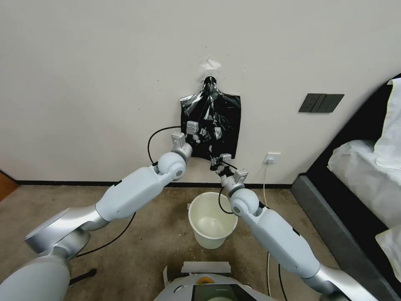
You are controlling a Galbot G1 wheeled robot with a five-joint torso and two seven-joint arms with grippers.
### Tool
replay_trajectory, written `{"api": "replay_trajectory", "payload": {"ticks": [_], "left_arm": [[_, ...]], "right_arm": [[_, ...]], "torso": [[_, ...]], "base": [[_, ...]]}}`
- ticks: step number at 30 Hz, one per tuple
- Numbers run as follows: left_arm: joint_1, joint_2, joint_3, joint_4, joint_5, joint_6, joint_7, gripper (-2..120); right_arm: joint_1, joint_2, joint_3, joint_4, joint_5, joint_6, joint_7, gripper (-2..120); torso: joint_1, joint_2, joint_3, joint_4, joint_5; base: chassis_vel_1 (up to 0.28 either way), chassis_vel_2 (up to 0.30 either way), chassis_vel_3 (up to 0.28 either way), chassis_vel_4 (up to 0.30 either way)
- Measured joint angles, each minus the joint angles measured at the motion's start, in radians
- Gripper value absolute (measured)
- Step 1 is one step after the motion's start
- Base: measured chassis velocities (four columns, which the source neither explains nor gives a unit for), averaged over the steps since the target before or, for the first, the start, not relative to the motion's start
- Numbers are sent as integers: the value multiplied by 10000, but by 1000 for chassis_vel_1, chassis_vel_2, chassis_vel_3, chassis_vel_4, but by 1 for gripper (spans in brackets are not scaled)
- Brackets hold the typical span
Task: Place a trash bag onto the trash bin.
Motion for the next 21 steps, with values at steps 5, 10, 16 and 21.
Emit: {"api": "replay_trajectory", "payload": {"ticks": [5, 10, 16, 21], "left_arm": [[-79, -90, -42, 165, 1, -57, 15, 0], [-104, -189, -37, 270, 12, -84, 22, 0], [-103, -184, -6, 213, 17, -102, 17, 0], [-103, -161, 0, 196, 20, -117, 12, 0]], "right_arm": [[-851, -341, 675, 689, -441, 200, -1001, 30], [-1193, -604, 1252, 1030, -642, 559, -1296, 48], [-539, -738, 1265, 964, -1181, 582, -1051, 67], [690, -922, 707, 379, -1881, -302, -538, 86]], "torso": [[0, 1, 0, -2, 1], [0, 0, 0, -3, 2], [0, 1, 0, -1, -1], [0, 0, 0, 4, -2]], "base": [[0, 0, 0, 0], [0, 0, 0, 0], [0, 0, 0, 0], [0, 0, 0, 0]]}}
